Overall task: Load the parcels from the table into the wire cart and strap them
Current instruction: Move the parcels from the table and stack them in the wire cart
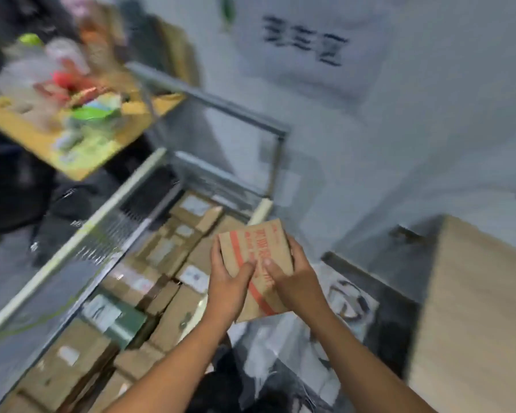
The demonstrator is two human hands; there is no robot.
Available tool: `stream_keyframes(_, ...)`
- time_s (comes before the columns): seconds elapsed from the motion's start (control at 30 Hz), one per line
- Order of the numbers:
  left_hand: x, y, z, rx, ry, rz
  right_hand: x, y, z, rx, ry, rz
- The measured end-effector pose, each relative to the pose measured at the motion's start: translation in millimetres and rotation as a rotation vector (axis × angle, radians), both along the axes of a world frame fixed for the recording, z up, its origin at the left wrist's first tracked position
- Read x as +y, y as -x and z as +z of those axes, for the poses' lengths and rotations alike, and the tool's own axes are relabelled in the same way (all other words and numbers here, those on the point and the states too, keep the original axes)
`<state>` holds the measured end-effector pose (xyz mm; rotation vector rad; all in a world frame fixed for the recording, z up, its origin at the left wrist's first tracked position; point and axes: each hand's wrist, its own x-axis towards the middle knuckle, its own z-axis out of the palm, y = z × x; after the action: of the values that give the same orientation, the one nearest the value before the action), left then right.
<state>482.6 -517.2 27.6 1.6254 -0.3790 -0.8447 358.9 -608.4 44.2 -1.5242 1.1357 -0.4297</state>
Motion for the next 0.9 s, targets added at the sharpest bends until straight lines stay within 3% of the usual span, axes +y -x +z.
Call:
stream_keyframes(0.17,58,-118,-29,0.068,0.021,0.217,13,-147,-26,0.092,-0.028,0.332)
stream_keyframes(0.4,131,-209,-142,0.028,-0.389,0.348,8,-272,-117,0.196,-0.097,0.543)
stream_keyframes(0.67,135,-280,-326,-0.261,-0.864,0.226,-27,-384,-321,0.33,-0.023,0.72)
stream_keyframes(0.77,129,-312,-399,-0.357,-0.954,0.221,-24,-427,-398,0.337,-0.018,0.809)
stream_keyframes(0.9,122,-349,-481,-0.441,-1.16,0.065,-13,-474,-494,0.424,0.049,0.86)
